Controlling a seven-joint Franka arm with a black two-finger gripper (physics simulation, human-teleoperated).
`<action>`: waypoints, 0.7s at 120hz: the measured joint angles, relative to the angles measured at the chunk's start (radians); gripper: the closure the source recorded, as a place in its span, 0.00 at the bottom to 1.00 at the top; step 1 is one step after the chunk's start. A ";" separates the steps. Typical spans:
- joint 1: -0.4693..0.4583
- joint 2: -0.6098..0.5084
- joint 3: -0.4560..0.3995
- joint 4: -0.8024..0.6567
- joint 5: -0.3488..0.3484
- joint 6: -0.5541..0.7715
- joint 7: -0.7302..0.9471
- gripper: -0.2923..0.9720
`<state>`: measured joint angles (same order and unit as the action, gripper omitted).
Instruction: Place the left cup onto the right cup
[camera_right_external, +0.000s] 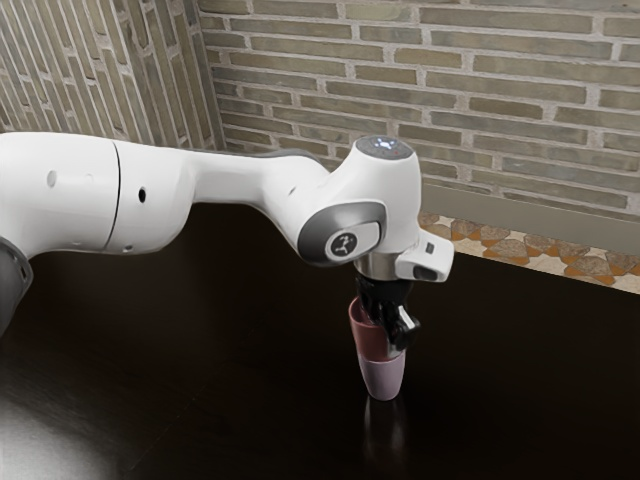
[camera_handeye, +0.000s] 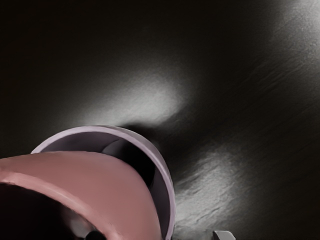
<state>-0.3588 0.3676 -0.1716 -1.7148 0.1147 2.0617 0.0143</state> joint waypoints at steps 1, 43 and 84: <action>0.000 0.000 0.000 -0.001 0.000 0.000 0.000 0.48; 0.000 -0.023 0.003 -0.019 -0.001 0.009 0.003 0.28; 0.000 -0.180 0.003 -0.108 -0.001 0.007 0.005 0.24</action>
<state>-0.3588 0.1880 -0.1687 -1.8227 0.1137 2.0691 0.0191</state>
